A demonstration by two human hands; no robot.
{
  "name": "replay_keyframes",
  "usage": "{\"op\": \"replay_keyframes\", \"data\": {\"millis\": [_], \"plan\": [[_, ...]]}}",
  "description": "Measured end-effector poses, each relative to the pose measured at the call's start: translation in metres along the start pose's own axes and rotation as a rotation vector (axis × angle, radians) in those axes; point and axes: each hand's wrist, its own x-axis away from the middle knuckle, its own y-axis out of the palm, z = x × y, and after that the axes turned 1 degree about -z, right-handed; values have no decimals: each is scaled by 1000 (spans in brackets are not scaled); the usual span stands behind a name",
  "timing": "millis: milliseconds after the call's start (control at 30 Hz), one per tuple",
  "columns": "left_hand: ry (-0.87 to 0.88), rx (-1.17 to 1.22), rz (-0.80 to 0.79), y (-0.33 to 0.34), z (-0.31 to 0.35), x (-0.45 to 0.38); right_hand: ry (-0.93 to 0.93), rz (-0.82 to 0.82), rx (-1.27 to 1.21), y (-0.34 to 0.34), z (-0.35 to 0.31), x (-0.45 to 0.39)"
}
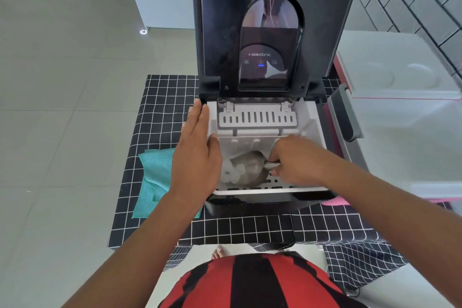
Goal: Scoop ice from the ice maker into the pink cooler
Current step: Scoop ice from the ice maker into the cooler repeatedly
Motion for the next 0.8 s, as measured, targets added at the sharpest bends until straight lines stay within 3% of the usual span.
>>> {"op": "replay_keyframes", "data": {"millis": [233,500,667,800], "plan": [[-12,14,-3,1,0,0,81,-36,-195,11,4,-7],[-6,-14,-8,2,-2,-1,91,126,-145,19,2,-7],[-22,-22,-7,2,-3,0,81,92,-174,14,1,-8],[-28,-13,-8,2,-2,0,67,170,-123,13,1,-3]]}}
